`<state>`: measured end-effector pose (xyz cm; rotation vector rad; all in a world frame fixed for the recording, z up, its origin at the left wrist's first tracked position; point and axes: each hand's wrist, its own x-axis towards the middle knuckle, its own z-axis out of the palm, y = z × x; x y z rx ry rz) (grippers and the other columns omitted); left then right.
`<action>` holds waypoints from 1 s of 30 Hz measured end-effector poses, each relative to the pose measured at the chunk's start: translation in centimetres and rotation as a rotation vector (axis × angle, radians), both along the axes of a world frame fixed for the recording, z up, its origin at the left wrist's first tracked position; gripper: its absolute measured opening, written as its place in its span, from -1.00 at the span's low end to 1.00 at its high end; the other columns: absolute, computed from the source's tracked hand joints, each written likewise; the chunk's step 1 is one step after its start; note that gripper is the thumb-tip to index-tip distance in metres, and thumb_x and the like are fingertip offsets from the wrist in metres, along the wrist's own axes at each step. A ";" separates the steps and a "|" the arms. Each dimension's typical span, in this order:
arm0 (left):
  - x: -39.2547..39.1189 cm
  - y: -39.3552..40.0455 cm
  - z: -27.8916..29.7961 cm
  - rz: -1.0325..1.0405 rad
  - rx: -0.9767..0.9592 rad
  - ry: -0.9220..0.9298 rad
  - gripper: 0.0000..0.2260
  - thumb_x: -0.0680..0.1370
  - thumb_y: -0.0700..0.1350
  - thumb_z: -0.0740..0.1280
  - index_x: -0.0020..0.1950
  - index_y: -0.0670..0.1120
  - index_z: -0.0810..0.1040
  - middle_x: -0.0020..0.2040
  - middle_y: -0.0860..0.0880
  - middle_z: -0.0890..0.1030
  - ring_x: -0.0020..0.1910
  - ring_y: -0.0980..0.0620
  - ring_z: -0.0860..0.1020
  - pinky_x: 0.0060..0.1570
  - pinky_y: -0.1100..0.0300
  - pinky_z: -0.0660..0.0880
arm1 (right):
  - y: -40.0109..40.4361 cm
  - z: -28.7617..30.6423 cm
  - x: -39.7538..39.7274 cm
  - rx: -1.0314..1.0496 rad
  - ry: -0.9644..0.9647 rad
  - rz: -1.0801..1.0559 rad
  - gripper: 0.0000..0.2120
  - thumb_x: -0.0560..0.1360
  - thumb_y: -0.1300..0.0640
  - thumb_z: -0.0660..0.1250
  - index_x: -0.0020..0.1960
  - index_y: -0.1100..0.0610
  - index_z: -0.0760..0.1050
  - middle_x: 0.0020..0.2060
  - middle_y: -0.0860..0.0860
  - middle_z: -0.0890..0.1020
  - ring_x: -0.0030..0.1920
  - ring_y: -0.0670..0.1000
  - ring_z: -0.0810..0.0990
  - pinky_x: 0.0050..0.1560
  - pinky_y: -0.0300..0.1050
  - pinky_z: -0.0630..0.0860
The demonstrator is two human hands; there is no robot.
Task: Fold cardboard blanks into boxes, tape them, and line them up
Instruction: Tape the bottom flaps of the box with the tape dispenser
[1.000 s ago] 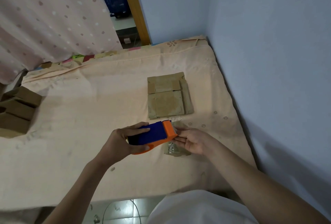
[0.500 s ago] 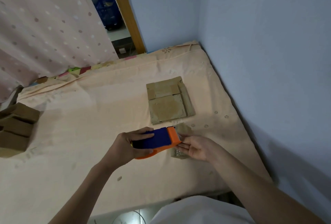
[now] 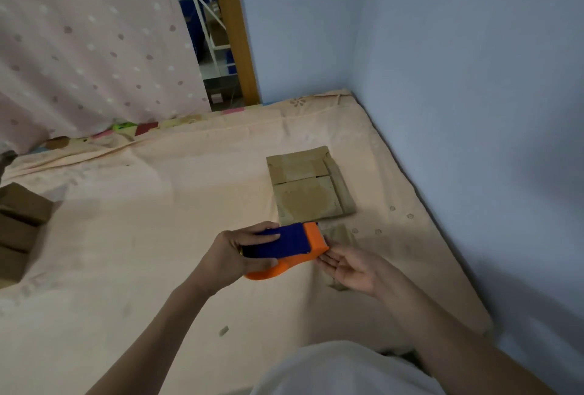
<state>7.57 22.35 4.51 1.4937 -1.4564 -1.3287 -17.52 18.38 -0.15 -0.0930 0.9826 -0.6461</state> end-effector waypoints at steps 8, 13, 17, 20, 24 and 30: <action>1.7 -0.6 -1.0 -0.027 -0.014 0.003 -0.60 0.33 -0.16 0.59 0.14 0.05 0.70 0.22 0.24 0.61 0.24 0.31 0.50 0.06 0.27 0.59 | -0.7 -0.6 1.4 -0.033 0.073 0.073 -0.78 0.56 0.44 0.25 0.16 0.33 0.55 -0.07 0.23 0.72 -0.03 0.10 0.70 -0.21 -0.09 0.67; 1.7 -0.8 -1.9 -0.035 0.000 0.007 -0.63 0.35 -0.18 0.59 0.13 0.05 0.71 0.21 0.23 0.62 0.25 0.27 0.51 0.09 0.24 0.58 | -0.3 -1.4 1.6 -0.007 0.077 0.042 -0.69 0.58 0.50 0.15 0.20 0.28 0.53 -0.12 0.21 0.72 0.00 0.09 0.67 -0.25 -0.10 0.67; 1.9 -0.9 -2.4 -0.068 -0.005 -0.003 -0.63 0.34 -0.10 0.58 0.14 0.07 0.71 0.23 0.24 0.61 0.27 0.27 0.49 0.09 0.21 0.59 | 0.2 -2.2 1.8 0.018 0.083 -0.005 -0.64 0.56 0.51 0.13 0.25 0.26 0.51 -0.14 0.19 0.72 -0.10 0.06 0.72 -0.28 -0.11 0.66; 1.9 -0.7 -2.8 -0.065 0.010 -0.002 -0.62 0.32 -0.07 0.58 0.13 0.06 0.71 0.22 0.24 0.61 0.26 0.26 0.50 0.08 0.23 0.59 | 0.5 -2.6 1.9 0.033 0.093 -0.002 -0.57 0.55 0.52 0.14 0.35 0.27 0.46 -0.10 0.20 0.72 -0.12 0.06 0.74 -0.25 -0.10 0.66; 2.1 -0.4 -3.2 -0.063 0.021 0.008 -0.63 0.33 -0.08 0.59 0.12 0.08 0.71 0.21 0.25 0.61 0.26 0.25 0.50 0.08 0.22 0.60 | 0.7 -2.2 1.9 0.034 0.092 0.007 -0.59 0.55 0.54 0.14 0.34 0.30 0.48 -0.11 0.22 0.71 0.00 0.09 0.68 -0.23 -0.07 0.68; 2.6 -0.2 -3.4 -0.074 0.039 -0.017 -0.64 0.36 -0.09 0.58 0.13 0.11 0.70 0.21 0.28 0.60 0.29 0.19 0.49 0.10 0.14 0.61 | 0.8 -1.9 2.4 0.058 0.114 0.028 -0.57 0.55 0.55 0.13 0.33 0.29 0.48 -0.09 0.24 0.71 0.04 0.11 0.67 -0.12 -0.03 0.69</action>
